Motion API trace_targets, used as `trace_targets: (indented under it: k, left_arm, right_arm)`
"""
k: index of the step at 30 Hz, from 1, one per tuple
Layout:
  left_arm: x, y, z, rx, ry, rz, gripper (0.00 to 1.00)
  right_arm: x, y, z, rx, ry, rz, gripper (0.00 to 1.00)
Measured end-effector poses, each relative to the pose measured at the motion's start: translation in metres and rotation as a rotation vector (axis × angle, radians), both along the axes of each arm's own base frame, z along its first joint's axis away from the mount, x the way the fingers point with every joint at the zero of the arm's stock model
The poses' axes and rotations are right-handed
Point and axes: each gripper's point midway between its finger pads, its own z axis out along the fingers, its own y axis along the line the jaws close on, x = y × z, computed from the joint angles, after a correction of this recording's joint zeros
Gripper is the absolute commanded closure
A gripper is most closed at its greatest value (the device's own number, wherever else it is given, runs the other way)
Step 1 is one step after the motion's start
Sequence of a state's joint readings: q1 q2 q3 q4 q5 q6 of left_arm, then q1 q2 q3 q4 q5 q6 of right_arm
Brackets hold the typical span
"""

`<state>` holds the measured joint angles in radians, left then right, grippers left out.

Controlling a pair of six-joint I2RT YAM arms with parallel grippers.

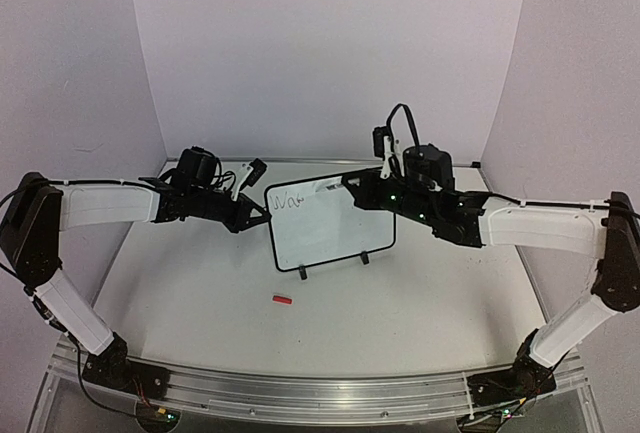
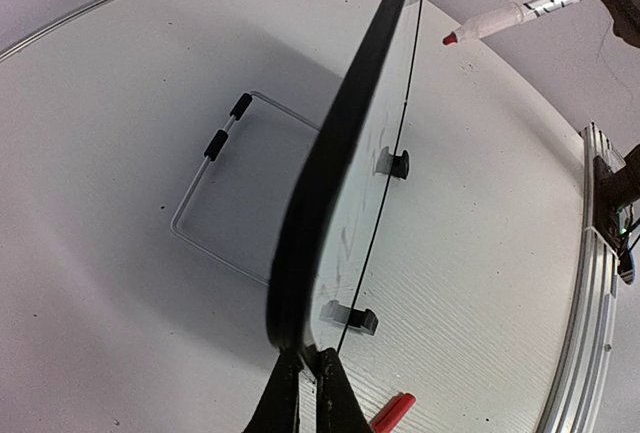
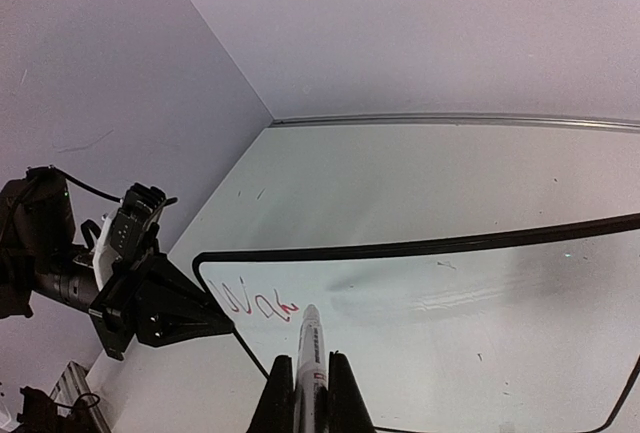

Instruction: Write a sentence on the whiteboard

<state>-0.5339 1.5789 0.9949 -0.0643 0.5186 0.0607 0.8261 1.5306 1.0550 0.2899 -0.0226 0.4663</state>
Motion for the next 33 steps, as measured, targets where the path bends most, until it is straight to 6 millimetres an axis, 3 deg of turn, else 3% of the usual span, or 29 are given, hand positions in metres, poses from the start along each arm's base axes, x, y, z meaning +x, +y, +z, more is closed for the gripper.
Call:
trace_targets:
  k: [16, 33]
  left_arm:
    - [0.000, 0.000, 0.000, 0.000, 0.000, -0.001, 1.00]
    - [0.001, -0.001, -0.001, 0.002, 0.003, 0.000, 1.00]
  right_arm:
    - [0.009, 0.021, -0.009, -0.015, 0.017, 0.044, 1.00]
    - [0.011, 0.023, -0.021, -0.035, 0.042, 0.038, 1.00]
